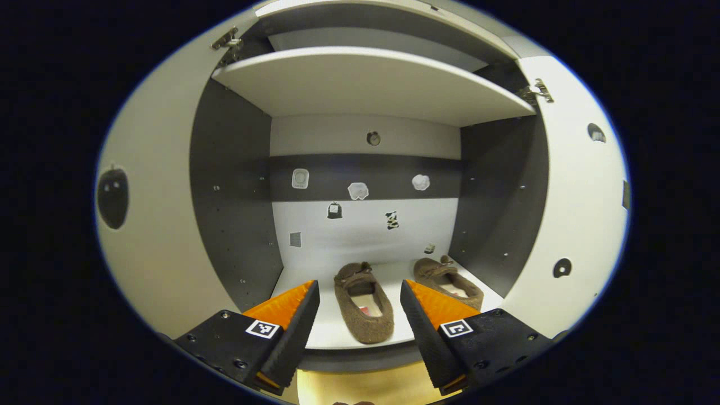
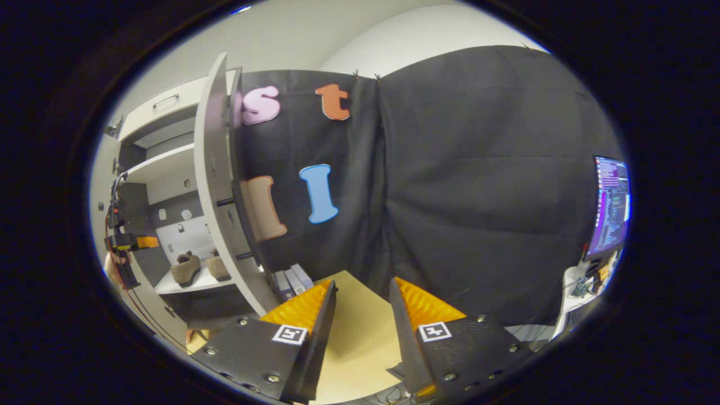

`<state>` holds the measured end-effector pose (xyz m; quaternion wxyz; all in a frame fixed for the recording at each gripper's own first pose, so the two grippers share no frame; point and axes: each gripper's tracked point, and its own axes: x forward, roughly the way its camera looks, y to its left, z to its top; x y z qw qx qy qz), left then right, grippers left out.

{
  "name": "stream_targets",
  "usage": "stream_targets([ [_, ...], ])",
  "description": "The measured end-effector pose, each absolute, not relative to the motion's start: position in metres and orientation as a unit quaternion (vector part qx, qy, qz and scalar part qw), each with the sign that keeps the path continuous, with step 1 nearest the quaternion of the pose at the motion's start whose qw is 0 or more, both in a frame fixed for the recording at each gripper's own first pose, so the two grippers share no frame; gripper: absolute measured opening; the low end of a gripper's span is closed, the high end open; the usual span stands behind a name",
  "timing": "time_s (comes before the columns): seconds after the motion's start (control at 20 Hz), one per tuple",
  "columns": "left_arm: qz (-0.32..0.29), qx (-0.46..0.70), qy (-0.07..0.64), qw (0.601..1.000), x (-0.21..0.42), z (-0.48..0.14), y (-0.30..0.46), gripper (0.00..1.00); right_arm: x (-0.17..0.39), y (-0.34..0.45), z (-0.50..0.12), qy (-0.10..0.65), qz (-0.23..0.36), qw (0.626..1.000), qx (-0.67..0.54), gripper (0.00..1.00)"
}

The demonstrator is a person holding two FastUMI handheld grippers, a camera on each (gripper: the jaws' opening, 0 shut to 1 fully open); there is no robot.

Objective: Grab one shoe with the right hand and put it into the shoe cabinet, grab the other shoe with the left hand and put it into the shoe cabinet; then close the right door with the right hand and the left door with the left hand.

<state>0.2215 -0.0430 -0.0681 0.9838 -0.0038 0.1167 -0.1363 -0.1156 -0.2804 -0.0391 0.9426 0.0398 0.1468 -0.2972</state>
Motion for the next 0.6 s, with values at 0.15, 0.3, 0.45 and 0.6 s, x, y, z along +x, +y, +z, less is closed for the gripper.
stream_targets([
  [0.15, -0.145, -0.005, 0.099, 0.984, 0.185, -0.053, -0.039, 0.89, -0.095, -0.269, -0.035, 0.145, -0.260, 0.954, 0.039, 0.57],
  [0.3, -0.146, -0.014, 0.089, 0.985, 0.151, -0.043, -0.031, 0.88, -0.074, -0.257, -0.032, 0.144, -0.223, 0.963, 0.042, 0.58],
  [0.45, -0.139, -0.008, 0.084, 0.987, 0.121, -0.038, -0.018, 0.88, -0.052, -0.246, -0.027, 0.141, -0.188, 0.972, 0.034, 0.57],
  [0.6, -0.129, -0.009, 0.078, 0.989, 0.095, -0.029, -0.006, 0.88, -0.028, -0.236, -0.021, 0.133, -0.157, 0.978, 0.026, 0.57],
])
